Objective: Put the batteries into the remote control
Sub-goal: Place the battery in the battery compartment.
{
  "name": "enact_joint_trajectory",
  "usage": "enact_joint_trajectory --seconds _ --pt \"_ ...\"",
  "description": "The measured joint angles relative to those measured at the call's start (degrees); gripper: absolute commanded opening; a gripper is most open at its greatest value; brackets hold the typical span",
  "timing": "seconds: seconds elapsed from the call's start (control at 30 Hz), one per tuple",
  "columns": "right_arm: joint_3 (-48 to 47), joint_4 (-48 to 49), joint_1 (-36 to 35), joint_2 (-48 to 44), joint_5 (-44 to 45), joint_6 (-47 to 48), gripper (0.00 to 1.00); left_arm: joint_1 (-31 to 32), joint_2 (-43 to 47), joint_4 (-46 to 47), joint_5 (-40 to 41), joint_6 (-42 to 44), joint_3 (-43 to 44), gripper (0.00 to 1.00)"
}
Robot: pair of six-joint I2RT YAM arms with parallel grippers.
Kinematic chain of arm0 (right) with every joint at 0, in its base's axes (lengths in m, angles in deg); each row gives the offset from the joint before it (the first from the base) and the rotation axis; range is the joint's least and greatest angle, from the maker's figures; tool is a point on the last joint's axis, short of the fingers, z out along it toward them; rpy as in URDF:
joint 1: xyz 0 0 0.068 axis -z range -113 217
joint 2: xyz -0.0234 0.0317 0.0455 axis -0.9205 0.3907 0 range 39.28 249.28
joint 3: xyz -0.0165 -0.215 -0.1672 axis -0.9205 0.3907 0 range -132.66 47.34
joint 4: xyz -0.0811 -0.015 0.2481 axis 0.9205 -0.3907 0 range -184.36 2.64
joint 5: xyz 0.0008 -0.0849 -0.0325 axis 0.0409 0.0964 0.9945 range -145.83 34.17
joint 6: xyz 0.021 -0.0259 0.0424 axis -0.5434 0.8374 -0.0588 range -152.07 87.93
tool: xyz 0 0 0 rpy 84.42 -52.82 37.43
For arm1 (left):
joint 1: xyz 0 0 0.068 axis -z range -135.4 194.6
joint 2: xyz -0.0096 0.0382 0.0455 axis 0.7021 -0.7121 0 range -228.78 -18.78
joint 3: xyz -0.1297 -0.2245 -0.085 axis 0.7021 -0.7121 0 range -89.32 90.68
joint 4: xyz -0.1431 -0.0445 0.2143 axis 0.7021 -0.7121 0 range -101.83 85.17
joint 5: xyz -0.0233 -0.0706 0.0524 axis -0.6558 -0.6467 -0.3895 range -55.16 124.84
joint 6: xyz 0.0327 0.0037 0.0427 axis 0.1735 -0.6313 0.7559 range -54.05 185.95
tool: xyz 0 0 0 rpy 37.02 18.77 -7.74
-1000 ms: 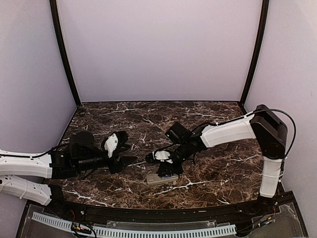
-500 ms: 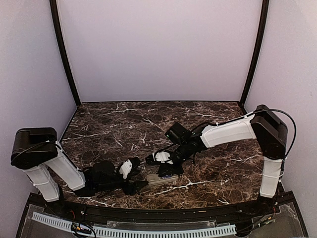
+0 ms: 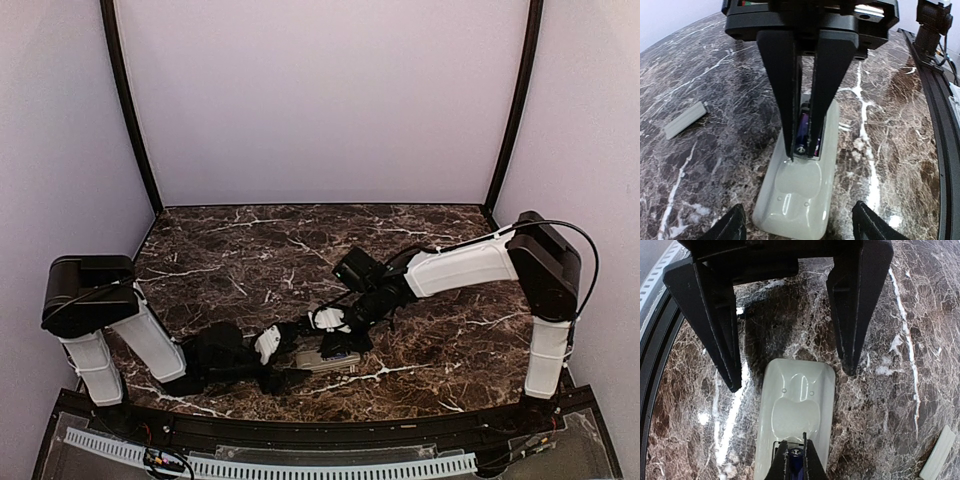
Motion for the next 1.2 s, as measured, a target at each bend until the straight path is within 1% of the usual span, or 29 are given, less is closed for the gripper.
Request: enact_joint_trajectory --seconds 0.23,0.4,0.57,0.63,0.67,0.73,0.87,0.97,1.2 --pt "0.0 -0.39 0.0 -0.09 0.31 0.83 0.0 -3.15 -4.59 1.86 -6.4 3.13 0.44 0.72" --pt "-0.07 -0.96 0.04 -0.17 0.44 1.51 0.0 -3.56 -6.1 2.38 -6.71 4.92 1.84 0.71" --pt "-0.44 -1.9 0.02 -0.17 0.83 2.32 0.0 -3.65 -7.15 3.89 -6.43 6.01 1.9 0.65" --pt "-0.57 -2.32 0.04 -0.17 0.9 2.43 0.0 -3.76 -7.52 4.26 -6.75 6.05 2.05 0.62" --pt "-0.61 -2.43 0.04 -0.17 0.94 2.45 0.0 -3.87 -7.65 4.35 -6.91 6.16 2.14 0.57" --pt "-0.7 -2.62 0.09 -0.17 1.05 2.49 0.0 -4.02 -7.91 4.55 -7.54 6.19 2.34 0.53" --pt "-0.9 -2.97 0.11 -0.17 1.29 2.67 0.01 -4.28 -8.33 4.98 -8.9 6.25 2.49 0.49" --pt "-1.01 -3.23 0.11 -0.17 1.4 2.78 0.03 -4.46 -8.39 4.98 -9.49 6.43 2.58 0.46" --pt "-1.51 -4.11 0.13 -0.04 1.53 3.21 0.12 -4.57 -8.41 4.81 -9.7 6.84 2.67 0.39"
